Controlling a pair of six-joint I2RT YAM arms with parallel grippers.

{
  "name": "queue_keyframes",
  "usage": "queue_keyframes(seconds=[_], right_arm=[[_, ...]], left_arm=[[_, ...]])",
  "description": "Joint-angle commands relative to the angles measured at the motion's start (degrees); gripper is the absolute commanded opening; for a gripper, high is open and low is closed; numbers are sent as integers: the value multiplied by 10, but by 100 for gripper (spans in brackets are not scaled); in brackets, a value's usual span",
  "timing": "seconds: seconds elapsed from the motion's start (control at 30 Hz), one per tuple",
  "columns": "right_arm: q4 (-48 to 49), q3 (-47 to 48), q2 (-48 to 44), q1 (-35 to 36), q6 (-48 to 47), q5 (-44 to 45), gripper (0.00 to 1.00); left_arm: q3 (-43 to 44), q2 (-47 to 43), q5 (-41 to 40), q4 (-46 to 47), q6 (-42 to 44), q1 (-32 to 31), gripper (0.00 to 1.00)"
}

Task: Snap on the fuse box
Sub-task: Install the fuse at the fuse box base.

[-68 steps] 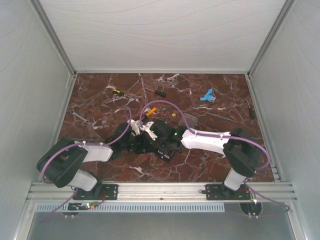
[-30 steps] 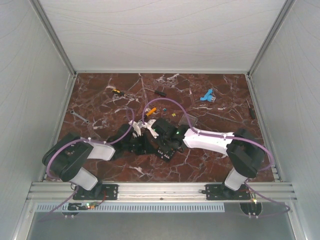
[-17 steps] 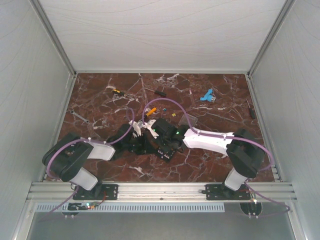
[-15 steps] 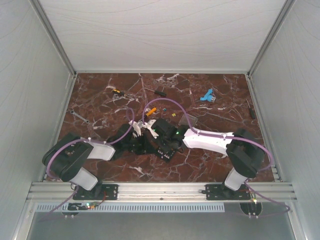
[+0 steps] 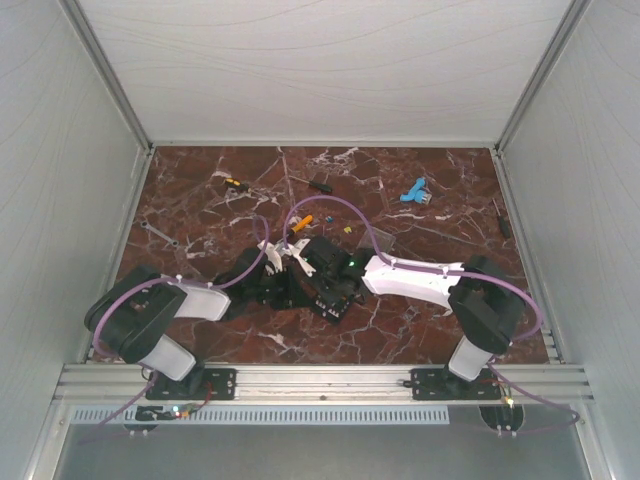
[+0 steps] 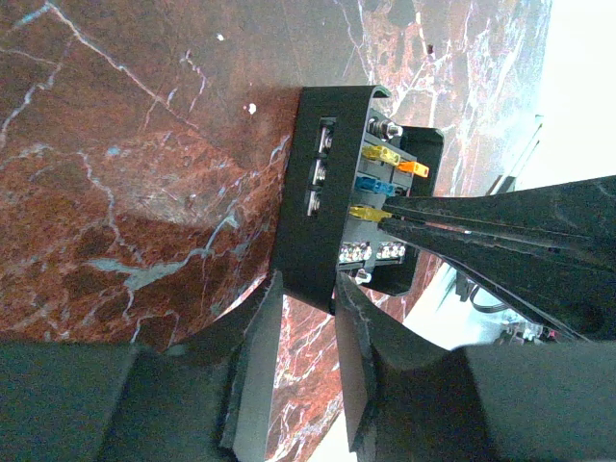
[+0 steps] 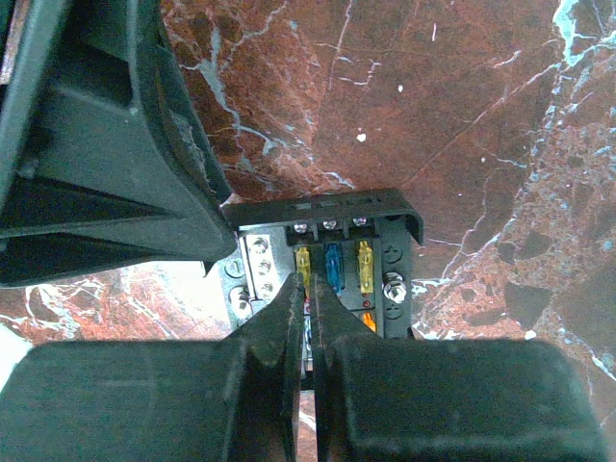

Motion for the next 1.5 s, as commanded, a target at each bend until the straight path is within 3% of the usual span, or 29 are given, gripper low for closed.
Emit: queue_keyframes(seconds=[0.0,0.9,1.47], right_arm=[[-107,-28,43,-5,2,21,0],[-116,-9,132,-23,-27,-10,0],[-74,45,19,-7,15,-32,2]], left_arm=[[14,4,-6,-12,14,-2,28],[12,20,17,5,16,14,27],[16,10,14,3,29,15,28]])
